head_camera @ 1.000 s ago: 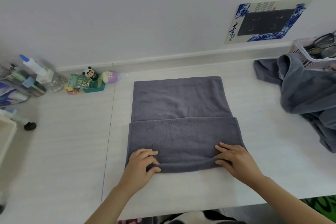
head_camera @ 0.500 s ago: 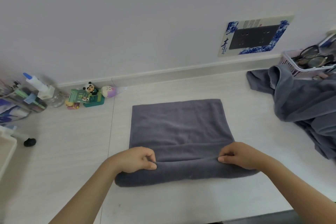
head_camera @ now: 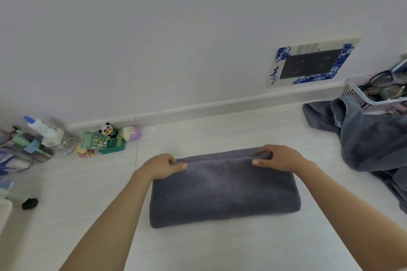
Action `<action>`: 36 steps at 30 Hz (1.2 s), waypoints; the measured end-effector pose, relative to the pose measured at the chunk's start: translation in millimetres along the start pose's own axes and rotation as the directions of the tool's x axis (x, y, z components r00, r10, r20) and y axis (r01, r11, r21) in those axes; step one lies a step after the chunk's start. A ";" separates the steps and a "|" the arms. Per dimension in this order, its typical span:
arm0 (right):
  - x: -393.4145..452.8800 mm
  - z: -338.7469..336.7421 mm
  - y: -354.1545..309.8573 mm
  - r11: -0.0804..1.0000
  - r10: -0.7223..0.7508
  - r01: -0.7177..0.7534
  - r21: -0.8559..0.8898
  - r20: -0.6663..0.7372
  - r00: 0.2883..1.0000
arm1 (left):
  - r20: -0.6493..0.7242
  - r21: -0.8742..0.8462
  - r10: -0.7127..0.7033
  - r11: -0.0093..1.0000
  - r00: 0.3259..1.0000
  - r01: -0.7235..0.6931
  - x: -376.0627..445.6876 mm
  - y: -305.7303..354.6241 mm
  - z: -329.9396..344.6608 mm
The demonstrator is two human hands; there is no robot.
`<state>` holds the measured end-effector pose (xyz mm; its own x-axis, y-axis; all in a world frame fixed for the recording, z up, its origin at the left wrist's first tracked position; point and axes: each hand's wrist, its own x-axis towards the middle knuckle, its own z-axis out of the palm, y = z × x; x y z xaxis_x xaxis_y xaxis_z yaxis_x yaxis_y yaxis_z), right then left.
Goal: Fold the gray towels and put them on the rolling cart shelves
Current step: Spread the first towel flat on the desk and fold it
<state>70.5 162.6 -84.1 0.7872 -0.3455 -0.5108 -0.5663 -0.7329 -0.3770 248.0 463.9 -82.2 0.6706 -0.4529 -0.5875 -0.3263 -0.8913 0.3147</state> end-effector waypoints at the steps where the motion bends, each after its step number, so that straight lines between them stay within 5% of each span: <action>1: 2.3 5.3 7.9 0.998 0.038 -0.039 0.051 0.011 0.999 | 0.020 -0.024 -0.019 1.000 1.000 0.019 0.8 -9.1 7.3; 3: 5.3 14.3 23.5 0.977 0.102 -0.102 0.186 0.010 0.995 | -0.007 -0.204 -0.055 0.978 0.998 0.053 -1.2 -27.6 19.3; 7: 8.6 17.3 39.0 0.885 0.118 -0.089 0.458 -0.036 0.992 | -0.104 -0.648 -0.245 0.752 0.964 0.121 -8.4 -46.2 35.1; 12: 22.9 12.5 26.3 0.709 0.168 -0.015 0.705 -0.147 0.975 | -0.303 -0.581 -0.352 0.805 0.886 0.121 2.8 -34.1 40.4; 16: 44.8 31.6 17.1 0.826 0.301 -0.103 0.555 -0.278 0.912 | -0.427 -0.350 -0.340 0.916 0.838 0.194 21.4 -22.5 49.7; 21: 61.3 52.4 9.0 0.892 0.342 -0.178 0.415 -0.362 0.867 | -0.501 -0.310 -0.385 0.916 0.775 0.255 40.8 -18.3 62.3; 24: 59.4 63.4 5.7 0.958 0.269 -0.164 0.237 -0.528 0.806 | -0.636 -0.242 -0.340 0.940 0.693 0.239 41.2 -17.7 69.7; 26: 51.2 70.9 -1.4 0.995 0.091 -0.090 0.035 -0.656 0.750 | -0.735 -0.070 -0.140 0.989 0.664 0.131 37.3 -9.7 75.0; 29: 34.9 96.7 -21.2 0.968 -0.232 0.125 -0.220 -0.574 0.786 | -0.581 0.264 0.312 0.946 0.752 -0.188 27.3 20.3 99.6; 31: 28.9 117.5 -27.5 0.916 -0.359 0.236 -0.324 -0.402 0.842 | -0.404 0.385 0.453 0.872 0.795 -0.302 24.0 33.7 119.6; 36: 40.2 113.9 1.8 0.948 -0.213 0.102 -0.302 -0.361 0.908 | -0.373 0.370 0.315 0.913 0.873 -0.172 33.2 -6.0 123.2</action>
<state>73.3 214.1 -193.3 0.9234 -0.3693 -0.1051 -0.3827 -0.9070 -0.1756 190.1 451.8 -195.5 0.7308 -0.6690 -0.1354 -0.6594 -0.7432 0.1127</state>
